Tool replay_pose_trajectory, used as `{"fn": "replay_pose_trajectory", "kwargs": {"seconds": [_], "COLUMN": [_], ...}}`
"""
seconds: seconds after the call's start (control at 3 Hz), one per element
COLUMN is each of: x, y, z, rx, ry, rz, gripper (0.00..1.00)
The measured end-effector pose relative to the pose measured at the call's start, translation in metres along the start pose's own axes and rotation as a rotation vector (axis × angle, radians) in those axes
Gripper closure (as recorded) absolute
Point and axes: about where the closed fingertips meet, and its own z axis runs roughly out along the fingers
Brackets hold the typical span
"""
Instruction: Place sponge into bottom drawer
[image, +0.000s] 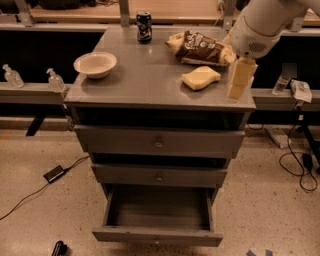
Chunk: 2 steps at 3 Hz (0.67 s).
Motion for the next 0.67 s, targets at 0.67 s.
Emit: {"fn": "replay_pose_trajectory", "kwargs": {"seconds": [0.67], "x": [-0.015], "y": [-0.044], "z": [0.070], "rx": [-0.136], "ry": [-0.072], "rz": [-0.173], "gripper": [0.00]}}
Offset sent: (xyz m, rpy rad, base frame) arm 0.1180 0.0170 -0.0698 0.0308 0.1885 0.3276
